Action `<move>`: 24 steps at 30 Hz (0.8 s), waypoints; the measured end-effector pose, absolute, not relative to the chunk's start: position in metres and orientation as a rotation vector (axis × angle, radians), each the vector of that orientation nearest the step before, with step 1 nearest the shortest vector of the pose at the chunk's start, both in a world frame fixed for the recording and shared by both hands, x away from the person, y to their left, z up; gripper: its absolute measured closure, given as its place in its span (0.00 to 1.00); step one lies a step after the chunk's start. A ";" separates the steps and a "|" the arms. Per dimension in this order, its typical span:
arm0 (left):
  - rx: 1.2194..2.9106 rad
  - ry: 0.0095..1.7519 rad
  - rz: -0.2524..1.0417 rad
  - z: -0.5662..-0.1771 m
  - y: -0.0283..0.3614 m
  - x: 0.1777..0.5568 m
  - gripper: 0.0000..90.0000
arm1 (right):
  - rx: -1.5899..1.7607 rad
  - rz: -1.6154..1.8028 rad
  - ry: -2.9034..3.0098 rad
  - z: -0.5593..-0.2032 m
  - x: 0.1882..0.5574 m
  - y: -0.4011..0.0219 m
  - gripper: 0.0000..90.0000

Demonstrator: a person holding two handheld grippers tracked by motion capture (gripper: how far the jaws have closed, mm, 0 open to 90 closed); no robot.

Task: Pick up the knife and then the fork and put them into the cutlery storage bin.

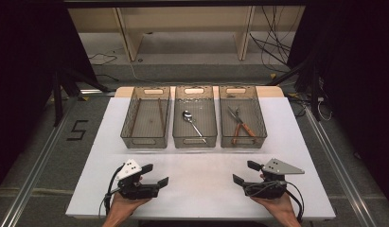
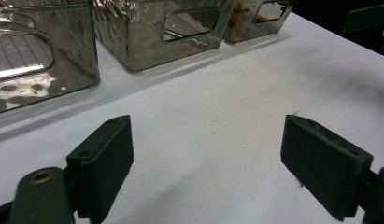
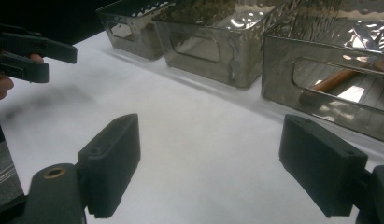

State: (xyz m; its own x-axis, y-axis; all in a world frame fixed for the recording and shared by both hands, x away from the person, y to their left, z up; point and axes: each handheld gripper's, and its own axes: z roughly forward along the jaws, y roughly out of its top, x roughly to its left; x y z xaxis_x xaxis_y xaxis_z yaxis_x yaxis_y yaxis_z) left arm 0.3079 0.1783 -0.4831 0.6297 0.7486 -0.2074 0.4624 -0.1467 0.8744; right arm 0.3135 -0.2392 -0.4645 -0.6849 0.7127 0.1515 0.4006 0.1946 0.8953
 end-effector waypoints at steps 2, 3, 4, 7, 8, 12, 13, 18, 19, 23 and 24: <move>1.799 0.977 0.337 -0.483 0.178 0.308 0.19 | 1.062 1.489 2.176 -0.465 0.313 -0.240 0.24; 1.799 0.977 0.336 -0.483 0.178 0.308 0.19 | 1.061 1.488 2.175 -0.466 0.313 -0.240 0.23; 1.798 0.977 0.336 -0.484 0.178 0.308 0.19 | 1.062 1.488 2.174 -0.466 0.313 -0.240 0.23; 1.798 0.976 0.336 -0.483 0.178 0.308 0.19 | 1.067 1.494 2.166 -0.465 0.313 -0.241 0.23; 1.798 0.976 0.336 -0.483 0.178 0.308 0.19 | 1.069 1.497 2.160 -0.465 0.313 -0.242 0.23; 1.801 0.974 0.335 -0.483 0.178 0.308 0.19 | 1.066 1.501 2.154 -0.465 0.313 -0.242 0.23; 1.798 0.976 0.334 -0.483 0.178 0.308 0.19 | 1.065 1.502 2.153 -0.465 0.313 -0.242 0.23; 1.800 0.976 0.337 -0.483 0.178 0.308 0.19 | 1.063 1.504 2.152 -0.465 0.313 -0.241 0.24; 1.800 0.976 0.338 -0.484 0.178 0.308 0.19 | 1.065 1.505 2.156 -0.465 0.314 -0.241 0.24; 1.800 0.975 0.338 -0.484 0.178 0.308 0.19 | 1.066 1.504 2.158 -0.465 0.313 -0.240 0.24; 1.801 0.975 0.338 -0.484 0.178 0.308 0.19 | 1.067 1.506 2.156 -0.465 0.314 -0.240 0.24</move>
State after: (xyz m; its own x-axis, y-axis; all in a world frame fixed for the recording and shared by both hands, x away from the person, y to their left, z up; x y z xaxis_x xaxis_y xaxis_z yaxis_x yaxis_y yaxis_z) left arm 0.3079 0.1779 -0.4836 0.6331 0.7474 -0.2015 0.4620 -0.1560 0.8731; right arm 0.3135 -0.2405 -0.4653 -0.6782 0.7166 0.1627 0.3994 0.1736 0.9002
